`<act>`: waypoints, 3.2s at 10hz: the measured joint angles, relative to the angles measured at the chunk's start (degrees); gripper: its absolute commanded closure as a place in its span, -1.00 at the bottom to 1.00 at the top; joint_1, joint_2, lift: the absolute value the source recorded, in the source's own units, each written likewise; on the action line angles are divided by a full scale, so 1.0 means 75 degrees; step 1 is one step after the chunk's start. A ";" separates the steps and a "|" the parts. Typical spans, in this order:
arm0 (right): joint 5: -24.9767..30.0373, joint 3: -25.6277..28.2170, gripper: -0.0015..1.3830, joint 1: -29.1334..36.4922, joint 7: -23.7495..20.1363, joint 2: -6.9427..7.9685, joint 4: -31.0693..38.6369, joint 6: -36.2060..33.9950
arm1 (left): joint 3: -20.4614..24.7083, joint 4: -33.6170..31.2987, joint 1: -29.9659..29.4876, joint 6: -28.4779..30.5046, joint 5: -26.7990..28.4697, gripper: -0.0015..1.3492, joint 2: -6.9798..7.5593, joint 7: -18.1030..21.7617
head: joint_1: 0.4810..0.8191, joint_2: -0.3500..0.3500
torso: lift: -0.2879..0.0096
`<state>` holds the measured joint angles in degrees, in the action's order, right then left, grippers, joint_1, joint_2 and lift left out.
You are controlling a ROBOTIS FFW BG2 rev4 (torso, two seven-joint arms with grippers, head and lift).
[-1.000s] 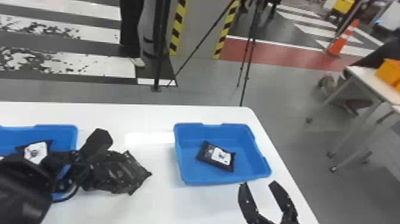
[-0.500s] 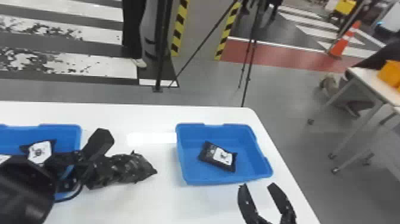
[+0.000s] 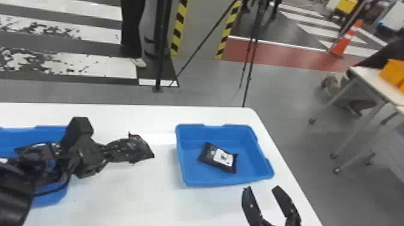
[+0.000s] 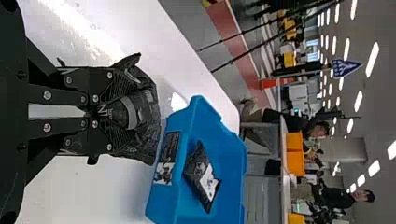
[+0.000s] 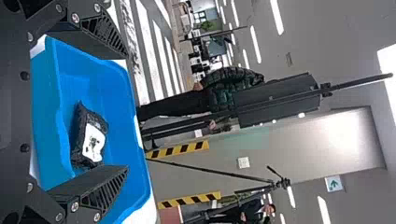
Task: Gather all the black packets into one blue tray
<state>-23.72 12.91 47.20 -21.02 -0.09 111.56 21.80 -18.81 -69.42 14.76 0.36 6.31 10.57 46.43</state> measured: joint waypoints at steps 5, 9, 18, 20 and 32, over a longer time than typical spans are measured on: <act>0.0007 -0.0016 -0.72 0.0025 -0.0022 0.0000 0.0023 -0.0065 | 0.3528 -0.5433 -0.3529 0.1471 0.0466 0.80 0.0196 0.0164 | 0.27 -0.48 | 0.20; 0.0024 -0.0015 -0.72 0.0007 -0.0080 0.0000 0.0023 -0.0177 | 0.4926 -0.6105 -0.4498 0.1507 0.0738 0.06 0.0100 0.0232 | 0.27 -0.11 | 0.20; 0.0670 -0.0015 -0.73 -0.0192 -0.0186 0.0000 0.0701 -0.0922 | 0.5883 -0.6136 -0.6045 -0.0572 -0.0794 -0.71 -0.0303 -0.0543 | 0.27 0.22 | 0.20; 0.0835 0.0008 -0.73 -0.0264 -0.0192 0.0000 0.1097 -0.1563 | 0.5725 -0.6728 -0.7130 -0.1310 -0.1587 -0.71 -0.0570 -0.0914 | 0.27 0.13 | 0.20; 0.3799 0.0458 -0.72 -0.3874 -0.1586 -0.0765 0.0463 -0.7329 | 0.5639 -0.7328 -0.8615 -0.1635 -0.3060 -0.71 -0.0786 -0.1218 | 0.27 -0.08 | 0.20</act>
<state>4.76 16.34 18.14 -32.92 -5.82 115.03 -33.16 23.48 -124.38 -49.85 -11.91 -16.64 4.67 37.29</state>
